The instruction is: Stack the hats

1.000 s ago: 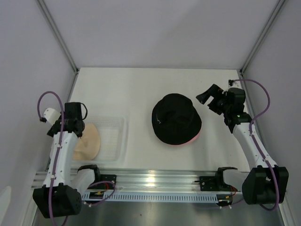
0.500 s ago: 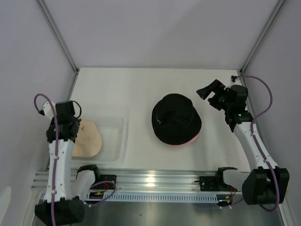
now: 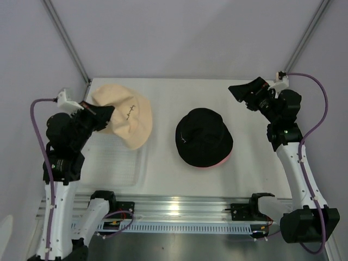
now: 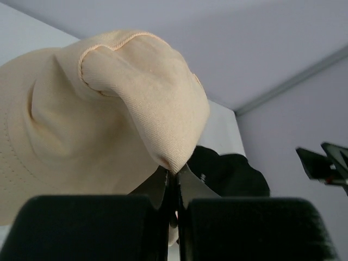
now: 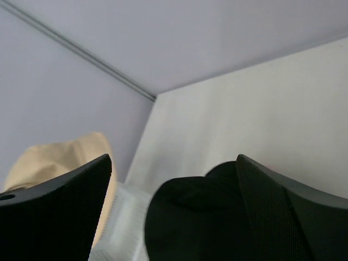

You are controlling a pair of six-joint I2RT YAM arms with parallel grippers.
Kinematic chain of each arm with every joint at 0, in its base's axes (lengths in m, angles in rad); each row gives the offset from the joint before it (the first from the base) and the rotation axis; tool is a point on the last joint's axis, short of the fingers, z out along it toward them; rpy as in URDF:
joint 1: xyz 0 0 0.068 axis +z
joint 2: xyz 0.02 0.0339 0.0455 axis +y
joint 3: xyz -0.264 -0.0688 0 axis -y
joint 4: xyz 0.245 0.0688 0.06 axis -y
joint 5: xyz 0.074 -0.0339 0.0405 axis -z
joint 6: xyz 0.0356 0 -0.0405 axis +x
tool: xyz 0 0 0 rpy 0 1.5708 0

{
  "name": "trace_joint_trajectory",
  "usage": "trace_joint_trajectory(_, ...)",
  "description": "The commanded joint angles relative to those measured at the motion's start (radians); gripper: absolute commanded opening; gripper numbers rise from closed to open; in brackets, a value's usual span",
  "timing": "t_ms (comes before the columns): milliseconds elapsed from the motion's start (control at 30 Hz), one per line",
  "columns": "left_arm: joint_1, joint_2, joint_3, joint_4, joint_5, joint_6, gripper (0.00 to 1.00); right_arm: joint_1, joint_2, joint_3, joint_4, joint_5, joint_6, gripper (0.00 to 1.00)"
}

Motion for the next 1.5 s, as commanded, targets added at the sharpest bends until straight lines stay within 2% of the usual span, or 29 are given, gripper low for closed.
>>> trace_joint_trajectory(0, -0.123, 0.114, 0.067, 0.211, 0.114, -0.046, 0.01, -0.005, -0.05, 0.013, 0.155, -0.129, 0.16, 0.99)
trace_joint_trajectory(33, -0.173, 0.14, 0.077, 0.265, 0.12, -0.048, 0.01, -0.003, -0.067, -0.013, 0.21, -0.156, 0.25, 0.99)
trace_joint_trajectory(67, -0.193, 0.165, 0.103, 0.288, 0.13, -0.051, 0.01, 0.009, -0.076, -0.037, 0.297, -0.168, 0.286, 1.0)
trace_joint_trajectory(133, -0.226, 0.24, 0.15, 0.355, 0.188, -0.081, 0.01, 0.029, -0.09, -0.078, 0.335, -0.167, 0.311, 1.0)
trace_joint_trajectory(200, -0.241, 0.31, 0.172, 0.396, 0.282, -0.129, 0.01, 0.059, -0.091, -0.072, 0.292, -0.149, 0.291, 0.99)
trace_joint_trajectory(267, -0.287, 0.352, 0.203, 0.452, 0.32, -0.144, 0.01, 0.079, -0.091, -0.077, 0.266, -0.133, 0.283, 0.99)
trace_joint_trajectory(433, -0.396, 0.447, 0.243, 0.501, 0.378, -0.158, 0.01, 0.124, -0.084, -0.103, 0.255, -0.092, 0.272, 0.99)
trace_joint_trajectory(633, -0.465, 0.496, 0.246, 0.572, 0.401, -0.189, 0.01, 0.153, -0.061, -0.159, 0.295, -0.072, 0.289, 1.0)
trace_joint_trajectory(700, -0.476, 0.512, 0.254, 0.566, 0.397, -0.18, 0.01, 0.153, -0.059, -0.181, 0.322, -0.093, 0.311, 0.95)
trace_joint_trajectory(833, -0.496, 0.535, 0.238, 0.589, 0.418, -0.195, 0.01, 0.156, -0.079, -0.19, 0.349, -0.084, 0.329, 0.8)
trace_joint_trajectory(867, -0.499, 0.539, 0.235, 0.595, 0.423, -0.201, 0.01, 0.155, -0.082, -0.195, 0.352, -0.081, 0.332, 0.72)
trace_joint_trajectory(933, -0.503, 0.555, 0.232, 0.591, 0.424, -0.198, 0.01, 0.155, -0.094, -0.21, 0.359, -0.073, 0.346, 0.64)
trace_joint_trajectory(1033, -0.506, 0.573, 0.227, 0.571, 0.429, -0.174, 0.01, 0.156, -0.102, -0.215, 0.344, -0.064, 0.344, 0.26)
trace_joint_trajectory(1067, -0.506, 0.579, 0.231, 0.533, 0.427, -0.16, 0.01, 0.156, -0.111, -0.212, 0.333, -0.055, 0.334, 0.07)
trace_joint_trajectory(1100, -0.506, 0.579, 0.232, 0.5, 0.42, -0.128, 0.01, 0.155, -0.116, -0.21, 0.307, -0.052, 0.326, 0.0)
trace_joint_trajectory(1200, -0.506, 0.573, 0.252, 0.316, 0.362, -0.028, 0.03, 0.155, -0.144, -0.213, 0.261, -0.034, 0.286, 0.0)
trace_joint_trajectory(1300, -0.508, 0.523, 0.243, 0.171, 0.25, 0.062, 0.09, 0.156, -0.185, -0.236, 0.214, -0.009, 0.254, 0.0)
trace_joint_trajectory(1400, -0.516, 0.458, 0.175, 0.123, 0.157, 0.113, 0.29, 0.155, -0.225, -0.303, 0.223, -0.026, 0.246, 0.0)
trace_joint_trajectory(1467, -0.525, 0.441, 0.145, 0.109, 0.113, 0.135, 0.35, 0.155, -0.243, -0.368, 0.22, -0.021, 0.236, 0.0)
